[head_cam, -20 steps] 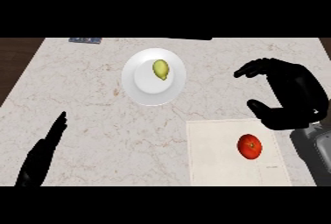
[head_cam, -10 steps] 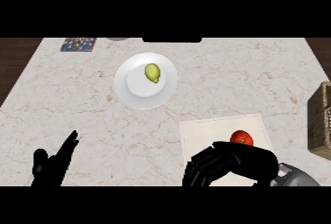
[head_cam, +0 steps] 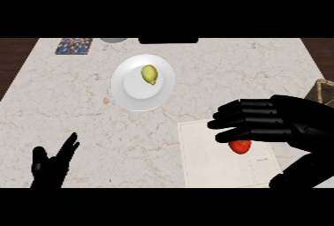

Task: Pick the tomato from the placemat and place it in the basket

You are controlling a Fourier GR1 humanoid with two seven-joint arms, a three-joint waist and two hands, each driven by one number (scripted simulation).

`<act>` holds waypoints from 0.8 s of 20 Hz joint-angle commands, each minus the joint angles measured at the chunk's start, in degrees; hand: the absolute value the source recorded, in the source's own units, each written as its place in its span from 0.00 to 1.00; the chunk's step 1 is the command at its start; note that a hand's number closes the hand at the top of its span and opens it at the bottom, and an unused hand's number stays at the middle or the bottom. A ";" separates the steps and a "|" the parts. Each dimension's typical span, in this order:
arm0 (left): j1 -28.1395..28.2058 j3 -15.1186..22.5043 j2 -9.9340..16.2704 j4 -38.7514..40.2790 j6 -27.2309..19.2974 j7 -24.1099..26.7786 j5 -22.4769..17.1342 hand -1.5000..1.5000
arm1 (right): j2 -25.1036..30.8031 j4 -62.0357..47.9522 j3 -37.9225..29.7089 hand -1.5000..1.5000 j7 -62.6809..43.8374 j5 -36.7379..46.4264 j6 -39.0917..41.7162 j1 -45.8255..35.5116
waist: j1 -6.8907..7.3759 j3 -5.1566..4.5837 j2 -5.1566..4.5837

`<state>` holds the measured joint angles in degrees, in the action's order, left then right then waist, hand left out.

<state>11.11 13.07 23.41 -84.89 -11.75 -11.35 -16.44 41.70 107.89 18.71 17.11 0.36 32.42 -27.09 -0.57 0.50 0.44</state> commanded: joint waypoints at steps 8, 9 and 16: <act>-4.45 -1.01 -0.92 4.78 2.20 -1.77 -0.53 0.50 | 20.08 -6.36 -8.17 0.00 5.10 1.17 21.67 -15.79 | 1.14 -0.63 -0.74; -4.94 -1.59 -0.59 5.38 2.45 -0.81 -0.36 0.50 | 22.47 -6.71 -8.18 0.00 5.90 1.46 23.32 -16.35 | 1.06 -0.64 -0.78; -3.75 -0.20 -2.31 4.00 1.55 -0.61 1.37 0.50 | 26.99 -8.43 -3.02 0.00 15.66 11.39 20.08 -15.55 | 1.53 -0.47 -0.84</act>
<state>7.72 12.85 21.97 -83.18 -11.18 -12.72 -14.98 65.57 101.22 14.75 21.64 7.19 45.88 -42.70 1.24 0.40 -0.14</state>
